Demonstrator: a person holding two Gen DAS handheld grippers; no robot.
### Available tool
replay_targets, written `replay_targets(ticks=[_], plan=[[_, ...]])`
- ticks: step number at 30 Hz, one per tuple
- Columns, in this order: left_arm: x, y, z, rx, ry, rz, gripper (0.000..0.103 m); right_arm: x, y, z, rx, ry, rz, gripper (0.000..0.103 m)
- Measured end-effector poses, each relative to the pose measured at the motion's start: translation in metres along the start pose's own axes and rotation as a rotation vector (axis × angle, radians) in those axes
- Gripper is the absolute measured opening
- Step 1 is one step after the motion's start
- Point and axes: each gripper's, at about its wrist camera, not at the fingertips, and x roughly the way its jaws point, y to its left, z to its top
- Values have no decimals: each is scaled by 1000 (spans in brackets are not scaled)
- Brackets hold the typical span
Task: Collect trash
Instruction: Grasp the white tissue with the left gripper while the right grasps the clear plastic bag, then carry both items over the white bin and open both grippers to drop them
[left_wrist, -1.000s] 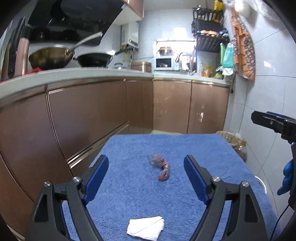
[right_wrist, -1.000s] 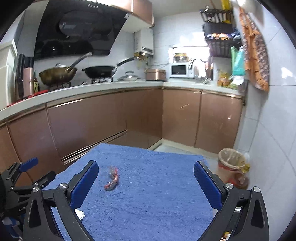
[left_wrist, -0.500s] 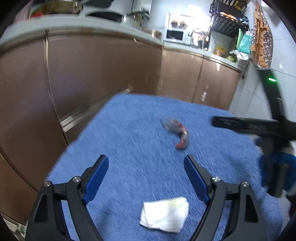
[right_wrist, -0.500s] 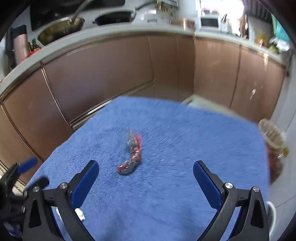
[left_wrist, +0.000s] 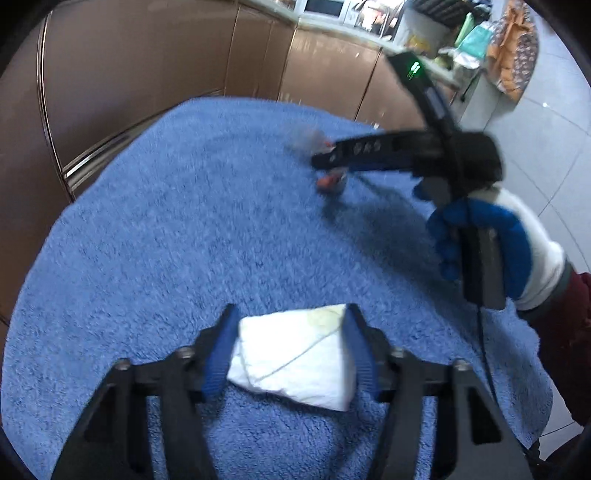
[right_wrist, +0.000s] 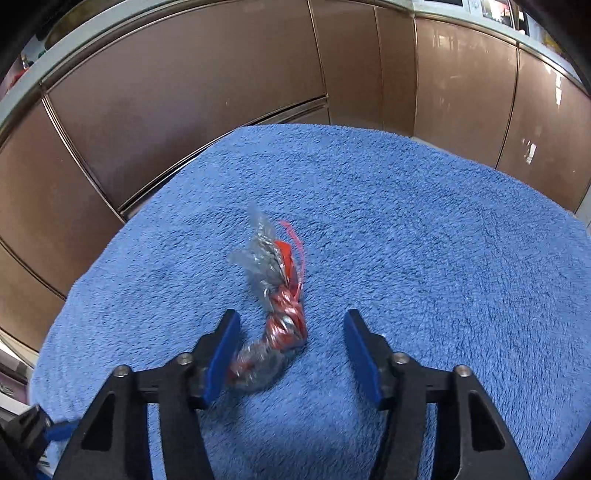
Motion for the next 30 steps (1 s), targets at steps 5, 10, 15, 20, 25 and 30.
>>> replay_targets(ticks=[5, 10, 15, 20, 25, 30], plan=[[-6, -4, -4, -3, -5, 5, 35, -14, -2, -7, -5, -4, 20, 20], [-23, -17, -11, -1, -40, 17, 21, -55, -3, -26, -2, -57, 24, 19], [-54, -27, -16, -8, -99, 12, 19, -109, -9, -54, 4, -106, 29, 19], [-86, -43, -20, 19, -143, 14, 18, -163, -21, -83, 32, -165, 22, 19], [-113, -70, -18, 70, -190, 12, 18, -223, -31, -116, 79, -252, -3, 19], [-129, -104, -3, 140, -237, -26, 18, -280, -45, -158, 131, -337, -84, 19]])
